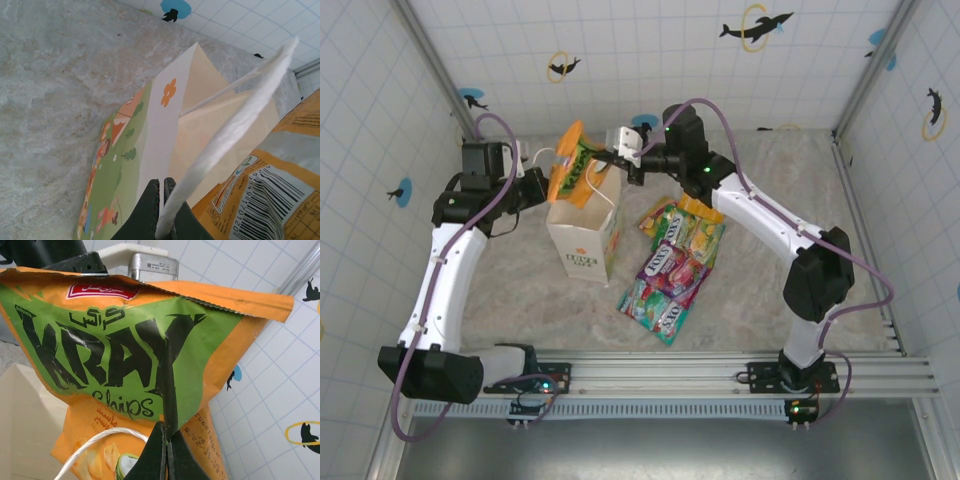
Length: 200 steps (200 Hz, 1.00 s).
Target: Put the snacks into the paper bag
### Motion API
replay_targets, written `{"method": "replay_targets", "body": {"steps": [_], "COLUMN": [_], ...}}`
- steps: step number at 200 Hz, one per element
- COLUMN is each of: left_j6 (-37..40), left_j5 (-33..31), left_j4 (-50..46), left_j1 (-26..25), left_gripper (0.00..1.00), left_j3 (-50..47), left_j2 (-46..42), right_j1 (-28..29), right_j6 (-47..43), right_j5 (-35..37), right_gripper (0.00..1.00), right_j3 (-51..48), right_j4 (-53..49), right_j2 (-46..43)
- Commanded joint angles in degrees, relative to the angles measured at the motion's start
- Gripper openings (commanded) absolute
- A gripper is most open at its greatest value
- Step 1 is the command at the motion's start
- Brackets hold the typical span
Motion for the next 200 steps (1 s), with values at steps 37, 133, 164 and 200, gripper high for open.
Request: {"method": "replay_targets", "body": {"steps": [37,133,164,200], "left_j6": [0.1,0.1,-0.2,-0.4], "left_j5": [-0.4,0.0,0.5,0.9], "left_j4": [0.7,0.6,1.2,1.5], "left_j1": [0.2,0.2,0.2,0.2], "left_gripper": [0.09,0.22,0.27,0.27], "left_j3": [-0.4,-0.9,-1.7,-3.9], "left_j2": [-0.8,-1.2,-2.1,-3.0], "right_j1": [1.1,1.0,1.4,3.0], "right_j6": [-0.7,17.4,27.4,39.6], "right_j5": [3.5,9.1,14.7,24.7], "right_gripper": [0.52,0.56,0.60,0.61], "right_j3": [2.1,-18.7,-25.4,-33.3], "right_j4": [-0.2,17.6,15.4,5.4], "right_j2": [-0.9,-17.6,-24.2,-30.5]}}
